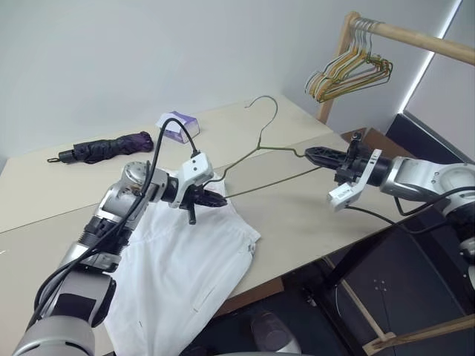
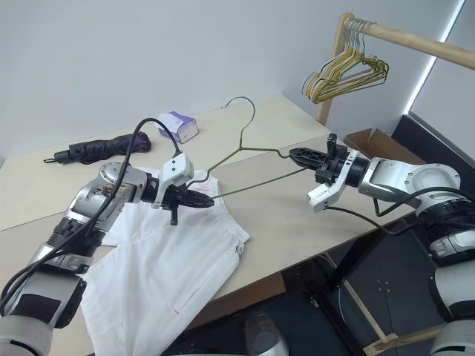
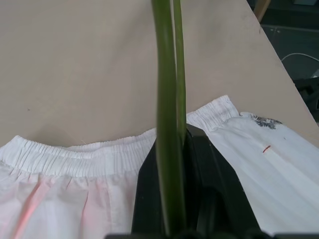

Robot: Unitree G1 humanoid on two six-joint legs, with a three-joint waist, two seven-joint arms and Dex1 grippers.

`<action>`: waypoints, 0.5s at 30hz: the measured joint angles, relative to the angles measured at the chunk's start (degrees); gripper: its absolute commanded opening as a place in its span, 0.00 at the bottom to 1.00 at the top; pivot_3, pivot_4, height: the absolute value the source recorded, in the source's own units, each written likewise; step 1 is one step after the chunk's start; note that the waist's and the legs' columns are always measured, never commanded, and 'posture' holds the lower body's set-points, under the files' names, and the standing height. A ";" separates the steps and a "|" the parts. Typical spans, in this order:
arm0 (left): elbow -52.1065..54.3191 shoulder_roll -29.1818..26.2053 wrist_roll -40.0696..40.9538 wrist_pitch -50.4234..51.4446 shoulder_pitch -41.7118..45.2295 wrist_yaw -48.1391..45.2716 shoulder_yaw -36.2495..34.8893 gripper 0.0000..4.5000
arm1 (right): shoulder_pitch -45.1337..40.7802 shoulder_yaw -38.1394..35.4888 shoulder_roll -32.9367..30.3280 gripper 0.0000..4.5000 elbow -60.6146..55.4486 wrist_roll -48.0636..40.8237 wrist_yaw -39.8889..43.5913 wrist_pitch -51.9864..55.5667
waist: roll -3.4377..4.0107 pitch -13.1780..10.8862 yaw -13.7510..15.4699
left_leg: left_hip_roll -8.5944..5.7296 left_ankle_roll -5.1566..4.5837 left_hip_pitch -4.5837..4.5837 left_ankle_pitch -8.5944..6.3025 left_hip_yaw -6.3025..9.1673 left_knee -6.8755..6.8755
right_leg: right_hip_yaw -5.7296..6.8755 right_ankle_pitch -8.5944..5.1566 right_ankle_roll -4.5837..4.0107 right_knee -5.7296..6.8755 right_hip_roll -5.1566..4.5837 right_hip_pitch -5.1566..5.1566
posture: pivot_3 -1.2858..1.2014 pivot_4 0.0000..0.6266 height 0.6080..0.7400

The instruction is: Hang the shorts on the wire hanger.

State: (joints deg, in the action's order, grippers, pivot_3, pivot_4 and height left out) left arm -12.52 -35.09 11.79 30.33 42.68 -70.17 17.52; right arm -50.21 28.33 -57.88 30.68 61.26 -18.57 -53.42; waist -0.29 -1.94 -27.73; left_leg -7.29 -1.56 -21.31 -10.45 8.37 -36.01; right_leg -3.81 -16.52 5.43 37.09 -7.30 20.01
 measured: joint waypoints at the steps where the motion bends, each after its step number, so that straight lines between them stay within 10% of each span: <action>1: -0.22 0.05 -0.21 0.02 0.00 0.27 -0.09 0.00 | 0.02 -0.12 -0.05 0.25 0.00 -1.29 0.87 -0.68 | 0.00 0.00 -0.03 | 0.00 0.00 0.00 0.00 -0.02 0.00 | 0.00 0.00 0.00 0.00 0.00 0.00 | 0.35 0.00 1.00; 11: 2.03 -2.11 -2.74 -2.83 -3.06 4.02 -0.90 0.00 | 7.91 -2.62 -2.59 1.00 -5.10 -31.28 23.94 -5.53 | -0.11 -0.06 -0.18 | 0.12 -0.08 0.18 -0.06 -0.17 -0.04 | -0.01 0.00 0.03 -0.05 0.00 -0.27 | 0.36 0.00 1.00; 15: 3.18 -5.74 -5.85 -14.94 -6.97 3.00 -0.80 0.00 | 14.56 -2.66 -3.98 1.00 -16.76 -60.16 47.39 13.92 | -0.17 -0.10 0.20 | 0.19 -0.25 0.21 -0.18 -0.33 -0.28 | -0.01 0.01 0.07 -0.10 -0.03 -0.50 | 0.37 0.00 1.00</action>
State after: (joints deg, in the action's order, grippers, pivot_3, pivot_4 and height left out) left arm -9.34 -40.82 5.94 15.39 35.71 -67.17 16.72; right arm -35.65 25.66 -61.86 13.91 1.10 28.81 -39.49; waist -0.46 -2.03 -27.53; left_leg -7.10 -1.81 -21.11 -10.64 8.04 -36.29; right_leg -3.82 -16.51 5.50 36.99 -7.33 19.52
